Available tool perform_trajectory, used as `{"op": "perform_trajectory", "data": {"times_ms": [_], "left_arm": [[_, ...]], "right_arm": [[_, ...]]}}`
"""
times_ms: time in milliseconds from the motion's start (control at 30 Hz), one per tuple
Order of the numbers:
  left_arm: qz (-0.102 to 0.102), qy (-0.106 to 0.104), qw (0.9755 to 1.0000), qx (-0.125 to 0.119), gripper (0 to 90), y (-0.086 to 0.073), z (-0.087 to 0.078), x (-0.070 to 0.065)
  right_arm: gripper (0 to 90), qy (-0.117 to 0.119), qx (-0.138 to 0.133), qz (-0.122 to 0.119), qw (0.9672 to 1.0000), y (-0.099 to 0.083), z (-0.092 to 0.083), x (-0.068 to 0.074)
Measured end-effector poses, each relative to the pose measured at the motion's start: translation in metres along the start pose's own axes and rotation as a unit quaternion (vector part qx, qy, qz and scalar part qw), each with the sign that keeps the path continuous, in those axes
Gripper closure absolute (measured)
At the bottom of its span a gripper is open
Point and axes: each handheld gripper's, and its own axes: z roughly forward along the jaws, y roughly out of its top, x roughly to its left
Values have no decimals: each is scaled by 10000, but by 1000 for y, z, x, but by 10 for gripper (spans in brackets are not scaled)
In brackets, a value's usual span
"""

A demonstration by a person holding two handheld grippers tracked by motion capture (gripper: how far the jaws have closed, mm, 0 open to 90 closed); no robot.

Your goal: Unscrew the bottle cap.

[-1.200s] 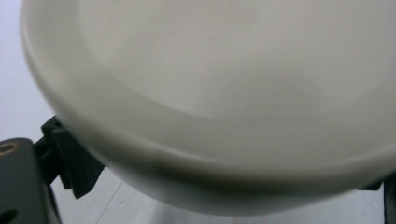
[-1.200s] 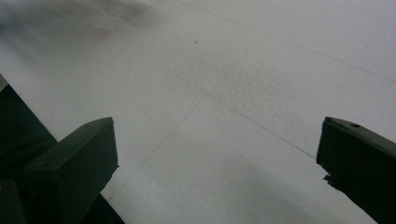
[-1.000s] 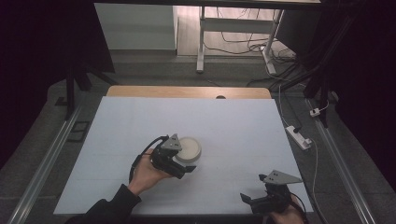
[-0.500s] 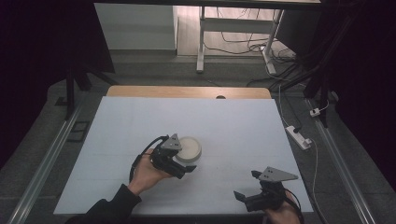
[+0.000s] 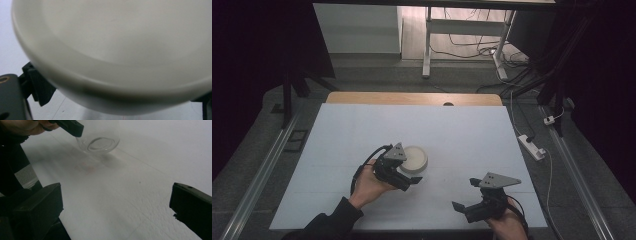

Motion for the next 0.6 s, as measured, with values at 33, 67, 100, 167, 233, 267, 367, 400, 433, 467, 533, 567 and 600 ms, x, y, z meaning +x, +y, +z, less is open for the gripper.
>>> {"op": "perform_trajectory", "data": {"times_ms": [33, 67, 100, 167, 233, 267, 367, 400, 433, 467, 533, 567, 600], "left_arm": [[1, 1, 10000, -4, 75, 0, 0, 0], [2, 3, 10000, -8, 75, 0, 0, 0], [3, -2, 10000, -9, 75, 0, 0, 0], [4, -7, 10000, -11, 75, 0, 0, 0], [3, -15, 10000, -11, 75, 0, 0, 0], [-3, -9, 10000, -10, 75, 0, 0, 0], [-7, -16, 10000, -5, 75, 0, 0, 0], [-7, -16, 10000, -4, 75, 0, 0, 0], [-7, -13, 10000, -1, 75, 0, 1, 0], [-4, -10, 10000, 0, 75, 0, 1, 0], [-2, -19, 10000, -2, 75, 0, 1, 0], [-4, -21, 10000, -4, 75, 0, 1, 0], [-4, -21, 10000, -4, 75, 0, 1, 0]], "right_arm": [[0, 10, -10, -22, 10000, 3, 1, 1], [0, 13, -22, -38, 10000, 5, 2, 1], [0, 8, -41, -49, 10000, 8, 3, 2], [0, 29, -63, -17, 10000, 14, 4, 2], [0, 45, -125, -3, 9999, 19, 6, 2], [0, 29, -143, 2, 9999, 21, 8, 3], [0, 27, -141, -44, 9999, 27, 12, 4], [0, 29, -134, -72, 9999, 29, 14, 4], [0, 19, -126, -106, 9999, 31, 15, 5], [0, -1, -119, -153, 9998, 33, 17, 6], [0, -4, -122, -232, 9997, 37, 19, 7], [0, -11, -114, -272, 9996, 39, 21, 8], [0, -4, -107, -315, 9994, 41, 23, 8]]}}
